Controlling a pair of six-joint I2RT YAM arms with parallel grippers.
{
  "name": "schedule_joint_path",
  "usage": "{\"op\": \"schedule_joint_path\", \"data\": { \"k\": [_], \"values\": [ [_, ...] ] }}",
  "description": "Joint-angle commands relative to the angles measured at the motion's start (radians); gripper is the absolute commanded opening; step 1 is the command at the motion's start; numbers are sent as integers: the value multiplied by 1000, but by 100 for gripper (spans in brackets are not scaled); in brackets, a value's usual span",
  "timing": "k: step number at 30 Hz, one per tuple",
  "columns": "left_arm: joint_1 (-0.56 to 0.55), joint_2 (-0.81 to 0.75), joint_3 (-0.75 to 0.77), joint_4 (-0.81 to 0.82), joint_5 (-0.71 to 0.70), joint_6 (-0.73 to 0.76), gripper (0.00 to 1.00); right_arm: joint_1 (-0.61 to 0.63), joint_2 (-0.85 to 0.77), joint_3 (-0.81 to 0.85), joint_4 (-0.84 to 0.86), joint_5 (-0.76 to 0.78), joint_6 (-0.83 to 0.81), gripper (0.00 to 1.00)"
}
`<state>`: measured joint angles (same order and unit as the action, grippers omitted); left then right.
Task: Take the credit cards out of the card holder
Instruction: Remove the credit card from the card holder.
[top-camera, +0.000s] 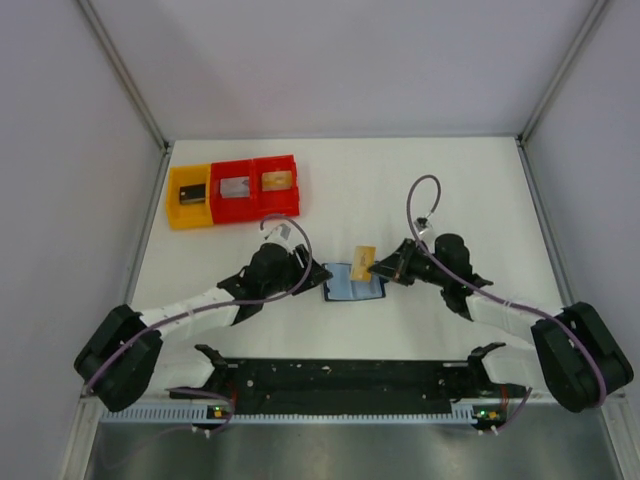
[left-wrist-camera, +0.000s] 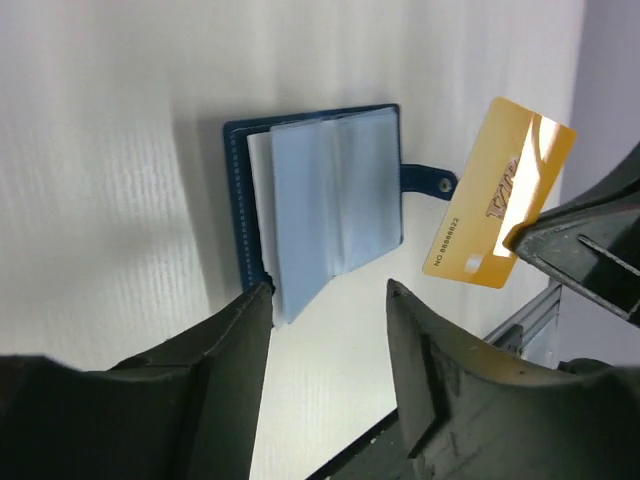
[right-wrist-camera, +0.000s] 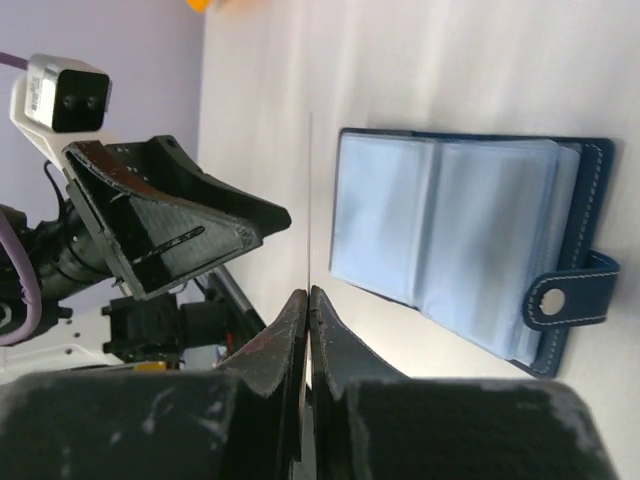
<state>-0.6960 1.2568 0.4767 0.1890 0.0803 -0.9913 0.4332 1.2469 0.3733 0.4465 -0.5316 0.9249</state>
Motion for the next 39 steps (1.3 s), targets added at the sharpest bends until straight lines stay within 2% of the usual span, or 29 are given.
{"op": "schedule_joint_path", "data": {
  "k": [1, 3, 5, 11, 15, 19, 24, 29, 30, 33, 34, 36, 38, 39],
  "values": [
    [-13, -106, -19, 88, 21, -18, 61, -10, -89, -39, 173, 22, 135, 0],
    [-19, -143, -38, 142, 32, -30, 71, 7, -115, -54, 217, 51, 172, 0],
    [-28, -168, -47, 193, 41, -32, 74, 27, -133, -59, 245, 76, 201, 0],
    [-49, -180, -43, 263, 56, -24, 74, 101, -136, -73, 366, 117, 276, 0],
    [-54, -174, -43, 294, 61, -41, 71, 137, -135, -68, 390, 134, 288, 0],
    [-62, -180, -49, 329, 61, -47, 59, 165, -132, -66, 408, 142, 299, 0],
    [-65, -181, -47, 346, 58, -55, 39, 187, -115, -62, 435, 133, 304, 0],
    [-66, -195, -55, 360, 59, -60, 3, 193, -112, -63, 442, 128, 295, 0],
    [-66, -204, -58, 359, 59, -50, 0, 194, -115, -60, 433, 125, 290, 0],
    [-66, -240, -69, 325, 52, -12, 0, 193, -121, -57, 402, 121, 267, 0],
    [-66, -253, -70, 302, 44, 18, 0, 190, -125, -51, 384, 111, 250, 5],
    [-65, -289, -70, 244, 26, 75, 0, 176, -144, -30, 307, 82, 188, 22],
    [-62, -330, -61, 184, 33, 155, 0, 161, -174, 2, 160, 55, 73, 37],
    [-62, -352, -41, 126, 54, 205, 0, 154, -191, 41, 70, 39, -5, 41]
  ]
}}
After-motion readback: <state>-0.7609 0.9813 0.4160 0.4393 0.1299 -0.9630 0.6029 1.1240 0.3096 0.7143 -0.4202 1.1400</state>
